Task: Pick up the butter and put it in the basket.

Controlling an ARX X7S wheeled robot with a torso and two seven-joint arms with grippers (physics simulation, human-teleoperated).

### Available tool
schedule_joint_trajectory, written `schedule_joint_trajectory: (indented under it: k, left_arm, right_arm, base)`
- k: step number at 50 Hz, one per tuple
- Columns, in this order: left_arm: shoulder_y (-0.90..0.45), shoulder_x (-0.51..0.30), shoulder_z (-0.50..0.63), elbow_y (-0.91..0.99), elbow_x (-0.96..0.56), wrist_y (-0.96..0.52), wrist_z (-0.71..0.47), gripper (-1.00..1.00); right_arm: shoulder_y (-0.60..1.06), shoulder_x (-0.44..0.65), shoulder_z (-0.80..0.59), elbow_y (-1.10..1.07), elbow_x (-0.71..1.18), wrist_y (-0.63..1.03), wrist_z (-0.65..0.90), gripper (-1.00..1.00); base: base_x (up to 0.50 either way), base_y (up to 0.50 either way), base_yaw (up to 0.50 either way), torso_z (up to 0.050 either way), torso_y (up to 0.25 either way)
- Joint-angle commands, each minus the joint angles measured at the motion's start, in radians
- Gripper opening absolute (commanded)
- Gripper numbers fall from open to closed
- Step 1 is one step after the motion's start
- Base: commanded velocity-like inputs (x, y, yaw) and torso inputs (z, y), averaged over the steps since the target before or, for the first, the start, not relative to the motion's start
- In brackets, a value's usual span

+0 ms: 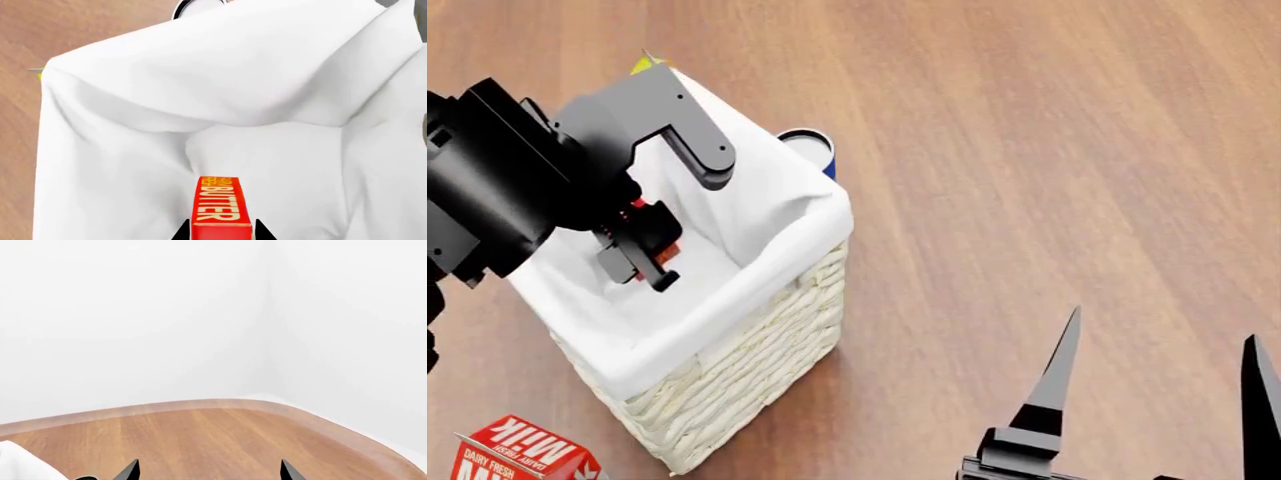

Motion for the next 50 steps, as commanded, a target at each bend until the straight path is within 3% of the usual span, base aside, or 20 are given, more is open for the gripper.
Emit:
schedule_joint_trajectory:
  k: [1, 17, 18, 41, 47, 50]
  left_arm:
    - [-0.005, 0.022, 0.007, -0.048, 0.025, 0.042, -0.012, -1.00]
    - [-0.003, 0.024, 0.018, -0.055, 0.005, 0.057, -0.020, -1.00]
    - [-0.004, 0.024, 0.017, -0.053, 0.002, 0.056, -0.023, 1.00]
    - [-0.007, -0.003, 0.028, -0.004, -0.008, 0.028, -0.035, 1.00]
    - [-0.011, -0.060, 0.029, 0.128, -0.019, -0.045, -0.063, 1.00]
    - [-0.021, -0.123, 0.022, 0.284, -0.039, -0.126, -0.090, 1.00]
  right_arm:
    - [0.001, 0.002, -0.002, 0.000, 0.000, 0.001, 0.003, 1.00]
    - [0.002, 0.006, -0.003, -0.003, 0.002, 0.000, 0.006, 1.00]
    - [0.001, 0.007, -0.003, -0.004, 0.003, 0.000, 0.006, 1.00]
    - [-0.001, 0.012, -0.003, -0.009, 0.007, -0.003, 0.011, 1.00]
    - [0.002, 0.012, -0.008, -0.010, 0.006, -0.001, 0.012, 1.00]
    - [0.006, 0.012, -0.011, -0.017, 0.008, 0.006, 0.014, 1.00]
  base:
    - [0.00, 0.00, 0.00, 0.000, 0.000]
    - [0.00, 0.00, 0.00, 0.001, 0.001]
    - [0.00, 0.00, 0.00, 0.000, 0.010]
    - [0.00, 0.00, 0.00, 0.000, 0.000]
    - [0.00, 0.00, 0.00, 0.000, 0.000]
    - [0.00, 0.00, 0.00, 0.000, 0.000]
